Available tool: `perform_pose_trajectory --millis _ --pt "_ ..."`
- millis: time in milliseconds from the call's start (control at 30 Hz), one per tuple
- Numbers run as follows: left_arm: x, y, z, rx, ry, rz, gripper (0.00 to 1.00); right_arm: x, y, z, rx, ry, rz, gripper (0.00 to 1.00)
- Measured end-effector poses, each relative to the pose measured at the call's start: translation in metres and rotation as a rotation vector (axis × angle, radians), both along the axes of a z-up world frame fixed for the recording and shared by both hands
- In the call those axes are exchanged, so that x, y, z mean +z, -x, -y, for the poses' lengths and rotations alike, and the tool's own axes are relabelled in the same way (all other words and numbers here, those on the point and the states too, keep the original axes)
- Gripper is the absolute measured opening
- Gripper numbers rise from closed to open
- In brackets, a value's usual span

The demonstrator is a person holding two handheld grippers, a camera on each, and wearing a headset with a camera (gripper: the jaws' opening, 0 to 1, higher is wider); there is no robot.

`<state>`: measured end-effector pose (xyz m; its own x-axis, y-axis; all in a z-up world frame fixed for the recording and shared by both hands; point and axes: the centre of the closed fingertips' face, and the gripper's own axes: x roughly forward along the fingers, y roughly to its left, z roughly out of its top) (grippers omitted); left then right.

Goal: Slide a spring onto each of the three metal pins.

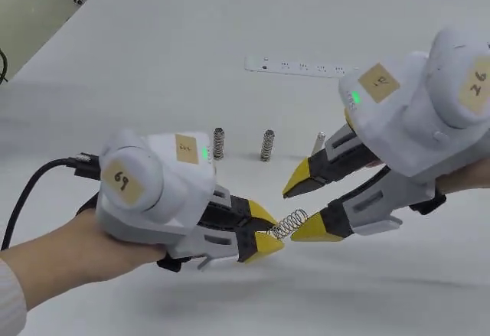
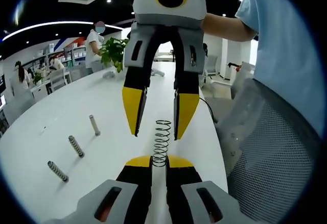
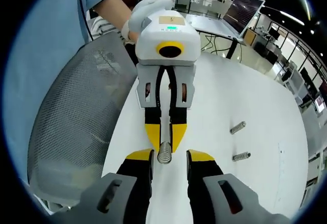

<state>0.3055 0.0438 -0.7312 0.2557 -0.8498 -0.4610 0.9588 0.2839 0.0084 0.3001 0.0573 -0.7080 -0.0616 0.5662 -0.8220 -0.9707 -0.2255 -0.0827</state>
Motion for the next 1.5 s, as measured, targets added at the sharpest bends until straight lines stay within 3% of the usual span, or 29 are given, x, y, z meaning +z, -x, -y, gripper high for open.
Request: perform_pose_trajectory --millis 500,1500 --pt "0.002 -0.002 -0.001 0.02 0.018 0.0 0.01 -0.015 0.007 -0.002 0.041 0.046 -0.021 0.12" --pt "0.002 -0.002 0.002 0.016 0.031 -0.003 0.02 -0.016 0.005 -0.003 0.027 0.054 -0.038 0.08"
